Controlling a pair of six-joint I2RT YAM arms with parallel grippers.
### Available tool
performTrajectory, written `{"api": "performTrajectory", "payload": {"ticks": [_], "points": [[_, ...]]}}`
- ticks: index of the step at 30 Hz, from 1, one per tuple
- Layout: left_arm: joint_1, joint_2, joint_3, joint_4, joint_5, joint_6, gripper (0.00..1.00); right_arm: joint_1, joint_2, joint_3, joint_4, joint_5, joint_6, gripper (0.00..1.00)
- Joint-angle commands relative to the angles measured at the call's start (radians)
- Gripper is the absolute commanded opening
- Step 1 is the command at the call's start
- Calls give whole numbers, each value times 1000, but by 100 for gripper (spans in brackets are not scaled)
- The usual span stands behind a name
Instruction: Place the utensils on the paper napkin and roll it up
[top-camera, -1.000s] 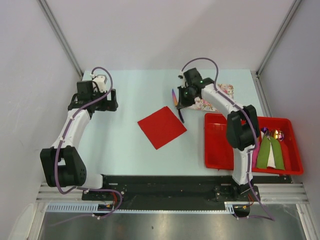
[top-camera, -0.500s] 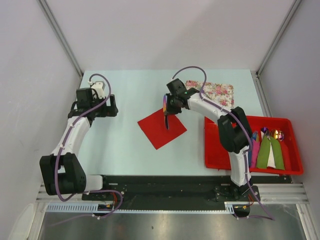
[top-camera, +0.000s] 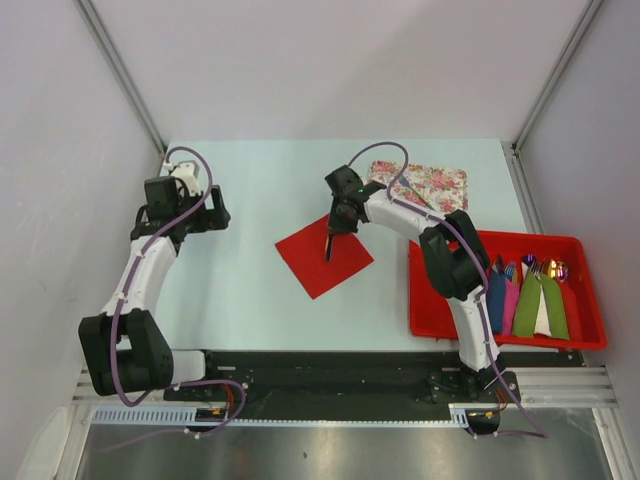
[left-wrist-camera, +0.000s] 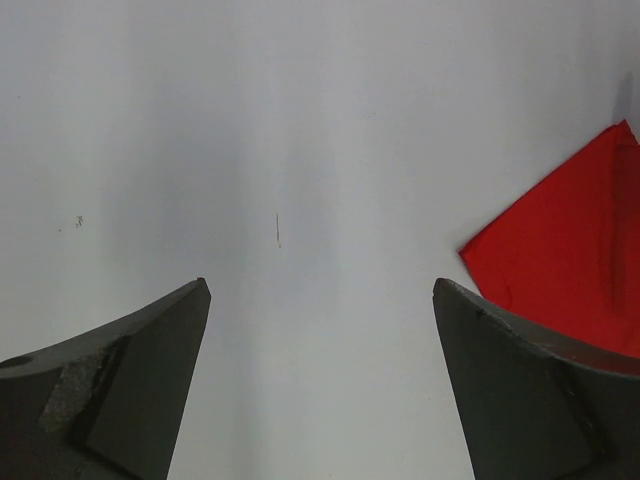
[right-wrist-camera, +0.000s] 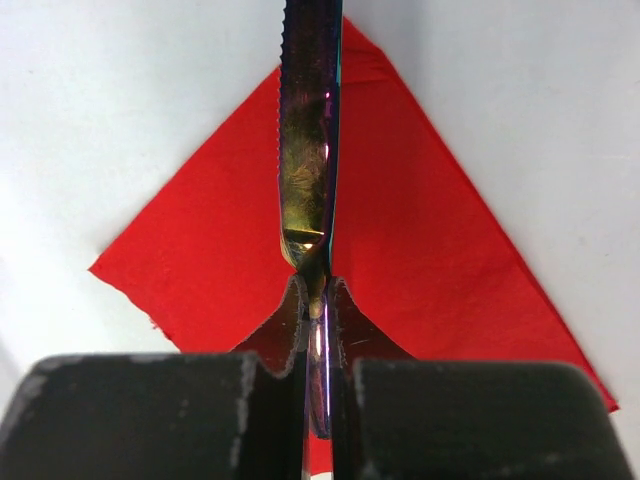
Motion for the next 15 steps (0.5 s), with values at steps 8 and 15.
{"api": "performTrajectory", "payload": {"ticks": [8, 15], "points": [[38, 11, 5, 50, 29, -22, 100, 41, 38, 78, 13, 75, 46, 0], [51, 14, 1, 59, 29, -25, 100, 47, 54, 70, 5, 82, 59, 0]]}}
